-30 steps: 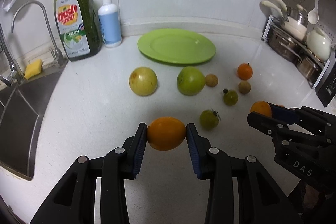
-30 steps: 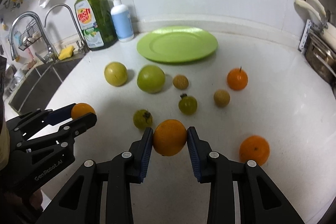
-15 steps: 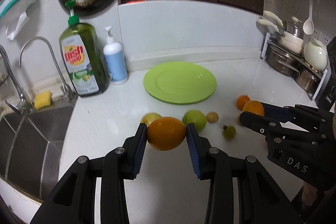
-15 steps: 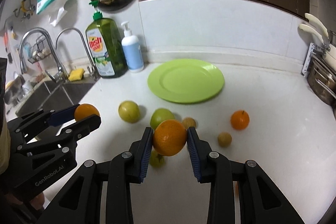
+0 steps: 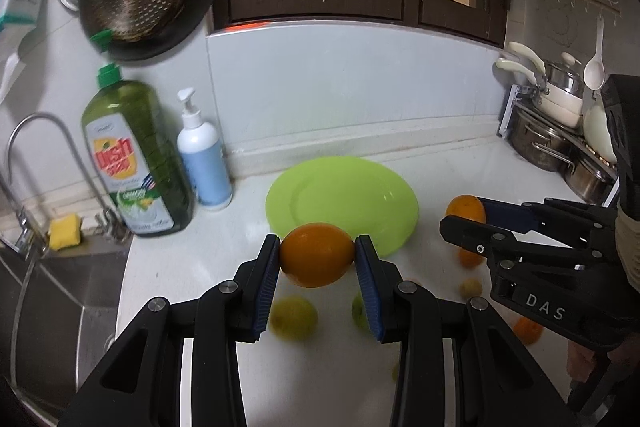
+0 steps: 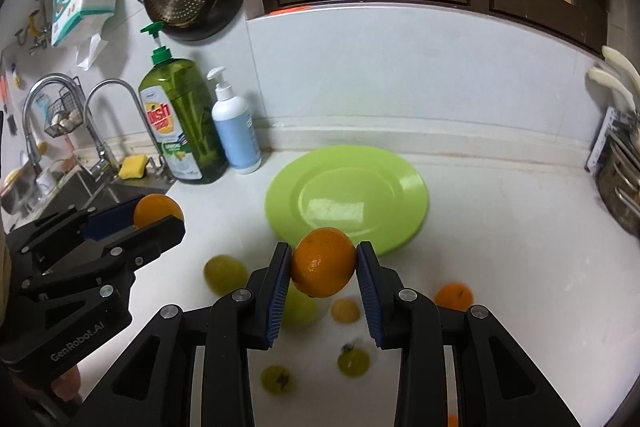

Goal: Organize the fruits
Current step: 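Lift and carry the tangerines in both tools over the green plate, then lower both tangerines onto the green plate and open both tools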

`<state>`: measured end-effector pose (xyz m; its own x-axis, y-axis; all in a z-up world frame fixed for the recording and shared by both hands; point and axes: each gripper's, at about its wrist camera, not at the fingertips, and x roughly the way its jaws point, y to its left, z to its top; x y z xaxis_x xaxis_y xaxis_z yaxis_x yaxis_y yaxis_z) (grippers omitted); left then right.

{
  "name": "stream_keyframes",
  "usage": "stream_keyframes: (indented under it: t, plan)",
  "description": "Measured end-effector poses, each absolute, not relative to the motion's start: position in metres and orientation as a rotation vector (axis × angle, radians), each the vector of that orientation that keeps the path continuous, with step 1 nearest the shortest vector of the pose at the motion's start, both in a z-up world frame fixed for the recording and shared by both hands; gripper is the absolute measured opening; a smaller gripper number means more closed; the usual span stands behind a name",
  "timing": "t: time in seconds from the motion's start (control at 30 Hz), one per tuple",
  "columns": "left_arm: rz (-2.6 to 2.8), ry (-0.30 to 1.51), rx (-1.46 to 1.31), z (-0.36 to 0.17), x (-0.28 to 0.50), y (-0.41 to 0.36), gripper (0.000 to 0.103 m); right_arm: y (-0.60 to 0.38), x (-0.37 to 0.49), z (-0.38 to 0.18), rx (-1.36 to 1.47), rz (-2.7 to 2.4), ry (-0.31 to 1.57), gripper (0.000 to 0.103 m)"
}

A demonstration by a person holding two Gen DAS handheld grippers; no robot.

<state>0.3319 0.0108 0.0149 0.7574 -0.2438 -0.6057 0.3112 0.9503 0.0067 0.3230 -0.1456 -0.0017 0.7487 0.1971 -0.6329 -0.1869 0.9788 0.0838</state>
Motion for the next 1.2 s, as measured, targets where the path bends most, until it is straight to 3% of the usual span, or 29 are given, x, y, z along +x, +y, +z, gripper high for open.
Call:
stream_keyframes:
  t: [0.53,1.2]
  plan:
    - [-0.378,0.760,0.150,0.000,0.446,-0.012,0.038,-0.166,0.437,-0.025,-0.008,0.194,0.855,0.034]
    - [-0.391,1.013,0.177,-0.072,0.555,-0.035,0.038,-0.180,0.535,-0.076,0.003,0.173,1.051,0.034]
